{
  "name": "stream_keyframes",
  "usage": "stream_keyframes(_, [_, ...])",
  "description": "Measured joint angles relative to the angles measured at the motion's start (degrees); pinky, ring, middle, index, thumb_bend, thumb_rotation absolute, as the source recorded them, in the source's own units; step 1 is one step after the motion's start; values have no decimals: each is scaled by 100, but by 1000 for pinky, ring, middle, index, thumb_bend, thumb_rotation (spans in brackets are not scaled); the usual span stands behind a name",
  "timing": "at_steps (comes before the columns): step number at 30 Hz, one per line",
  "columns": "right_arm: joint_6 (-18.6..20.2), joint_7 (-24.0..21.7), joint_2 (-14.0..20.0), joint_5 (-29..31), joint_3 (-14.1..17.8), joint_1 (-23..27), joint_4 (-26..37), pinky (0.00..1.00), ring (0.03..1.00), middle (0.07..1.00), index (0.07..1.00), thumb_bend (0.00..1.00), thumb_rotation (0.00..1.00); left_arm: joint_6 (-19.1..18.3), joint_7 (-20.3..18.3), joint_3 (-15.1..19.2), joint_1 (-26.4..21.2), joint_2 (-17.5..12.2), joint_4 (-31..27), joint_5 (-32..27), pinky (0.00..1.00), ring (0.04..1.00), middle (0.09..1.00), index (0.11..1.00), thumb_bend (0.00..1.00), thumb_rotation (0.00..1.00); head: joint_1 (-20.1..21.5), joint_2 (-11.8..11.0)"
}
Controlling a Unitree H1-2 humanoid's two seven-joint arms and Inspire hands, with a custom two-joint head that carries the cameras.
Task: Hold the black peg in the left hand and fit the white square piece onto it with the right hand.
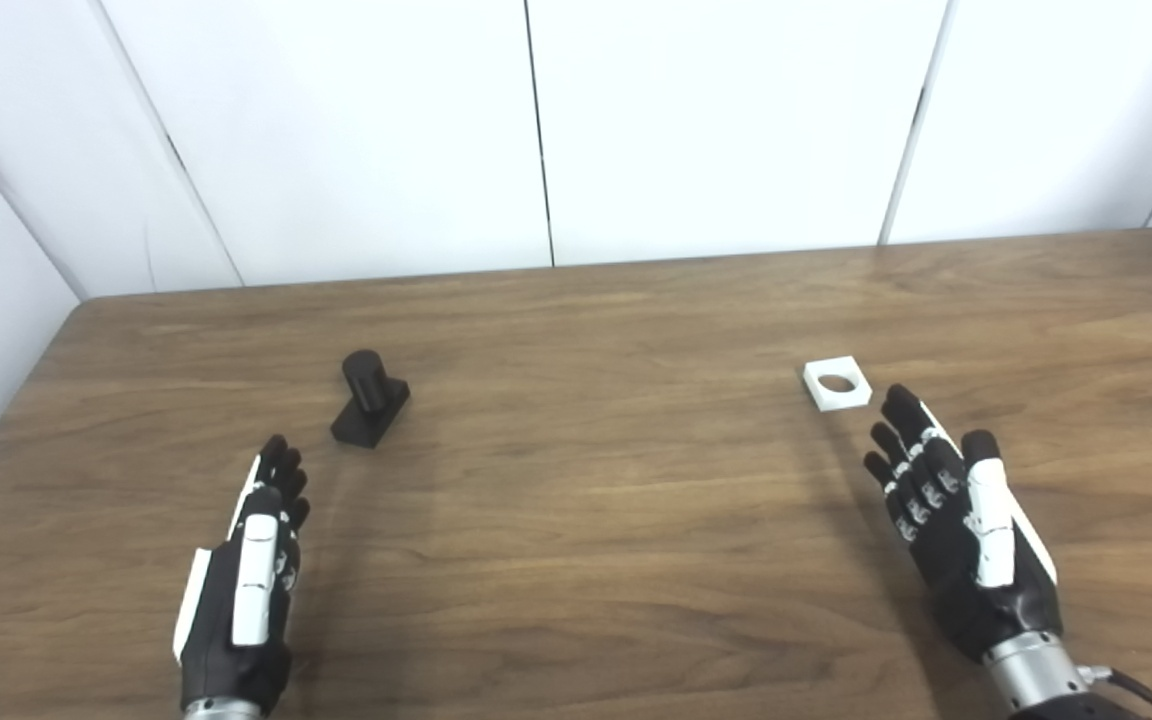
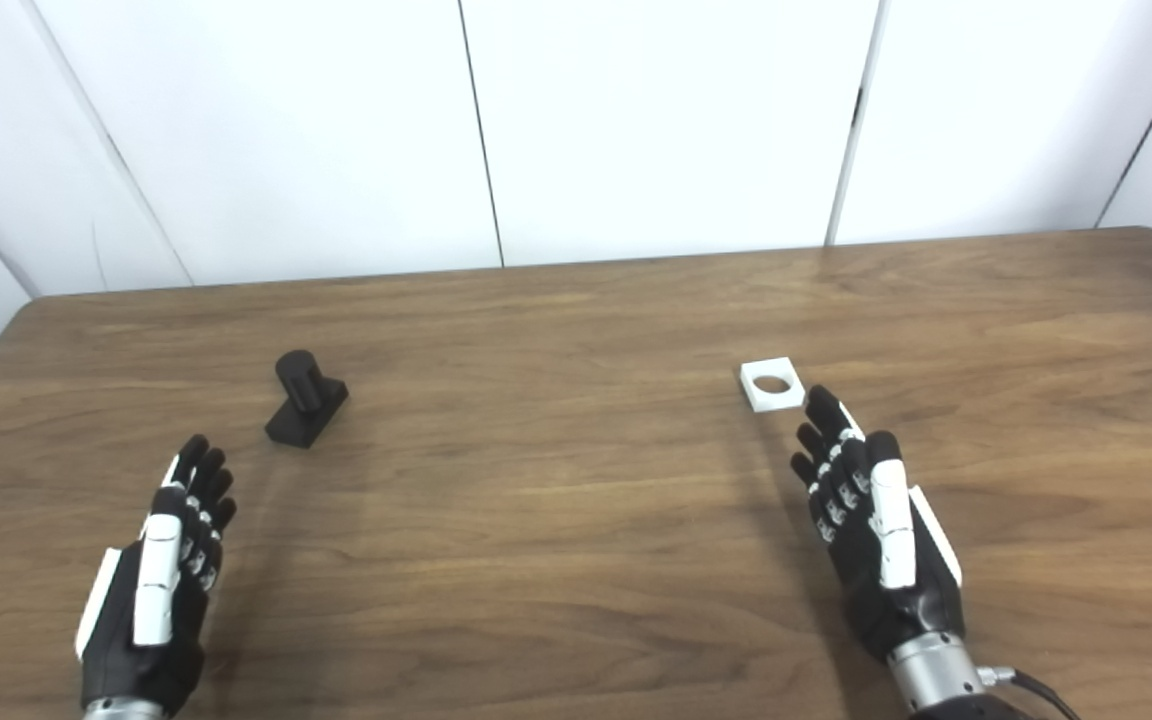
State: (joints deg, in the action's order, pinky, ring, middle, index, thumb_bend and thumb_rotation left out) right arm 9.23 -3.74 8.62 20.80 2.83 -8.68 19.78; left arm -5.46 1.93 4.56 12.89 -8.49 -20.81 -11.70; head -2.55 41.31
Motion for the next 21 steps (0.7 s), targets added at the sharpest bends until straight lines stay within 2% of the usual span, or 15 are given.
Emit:
stream_keyframes(7, [-2, 7, -5, 4, -28, 5, -3, 1000, 1000, 1000, 961, 538, 1000, -16, 6, 34, -32, -19, -208, 26, 1000, 1000, 1000, 1000, 632, 877, -9, -18])
stream_keyframes(9, [-4, 7, -11, 7, -52, 5, -5, 1000, 1000, 997, 957, 539, 1000, -59, 28, 37, -76, -34, -223, 186, 1000, 1000, 1000, 1000, 581, 897, -18, -18])
stream_keyframes(11, [-4, 7, -15, 4, -69, 5, -5, 1000, 1000, 995, 954, 548, 1000, -210, 65, 34, -162, -55, -380, 508, 1000, 1000, 1000, 1000, 558, 875, -18, -18])
stream_keyframes(13, [-5, 16, -18, -17, -91, 5, -5, 1000, 1000, 998, 953, 564, 1000, -482, 124, 12, -334, -65, -569, 1011, 1000, 1000, 1000, 1000, 616, 825, -26, -18])
stream_keyframes(15, [-4, 39, -21, -36, -113, 5, -5, 1000, 1000, 999, 952, 574, 1000, -707, 174, 1, -569, -80, -635, 1477, 1000, 1000, 1000, 1000, 630, 791, -26, -18])
stream_keyframes(21, [-4, 47, -21, 42, -118, 11, -7, 1000, 1000, 1000, 947, 599, 1000, -1038, 121, -71, -842, -246, -757, 2441, 1000, 1000, 1000, 999, 644, 766, -26, -35])
